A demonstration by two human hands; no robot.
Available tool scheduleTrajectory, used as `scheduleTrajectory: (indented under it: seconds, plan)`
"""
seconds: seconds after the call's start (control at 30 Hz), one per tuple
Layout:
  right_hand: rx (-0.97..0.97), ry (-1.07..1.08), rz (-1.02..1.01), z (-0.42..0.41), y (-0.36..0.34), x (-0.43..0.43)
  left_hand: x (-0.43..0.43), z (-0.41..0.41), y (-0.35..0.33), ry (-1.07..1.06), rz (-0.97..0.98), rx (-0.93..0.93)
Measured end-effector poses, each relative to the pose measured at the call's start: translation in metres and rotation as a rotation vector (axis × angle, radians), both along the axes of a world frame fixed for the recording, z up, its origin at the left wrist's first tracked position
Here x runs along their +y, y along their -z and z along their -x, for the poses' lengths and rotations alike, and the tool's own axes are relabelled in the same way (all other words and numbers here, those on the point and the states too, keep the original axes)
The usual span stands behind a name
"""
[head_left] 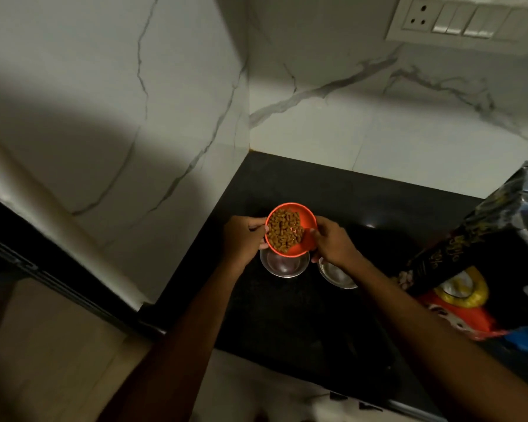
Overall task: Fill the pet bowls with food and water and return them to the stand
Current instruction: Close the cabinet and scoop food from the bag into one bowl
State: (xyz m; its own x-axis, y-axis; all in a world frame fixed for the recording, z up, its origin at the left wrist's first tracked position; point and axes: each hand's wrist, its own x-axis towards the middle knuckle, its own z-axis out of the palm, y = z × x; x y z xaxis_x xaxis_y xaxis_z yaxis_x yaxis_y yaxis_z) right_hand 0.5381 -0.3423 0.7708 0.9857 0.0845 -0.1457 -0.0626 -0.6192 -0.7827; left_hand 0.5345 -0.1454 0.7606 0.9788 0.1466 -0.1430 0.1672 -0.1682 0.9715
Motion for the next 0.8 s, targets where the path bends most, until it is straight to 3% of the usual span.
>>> scheduleTrajectory:
  seconds: [0.5, 0.8]
  plan:
    - [-0.165, -0.031, 0.026, 0.001, 0.021, -0.003, 0.005, -0.002, 0.033, -0.060, -0.307, -0.087]
    - [-0.242, 0.030, 0.039, 0.006, 0.035, -0.004, -0.007, 0.005, 0.039, -0.109, -0.274, -0.136]
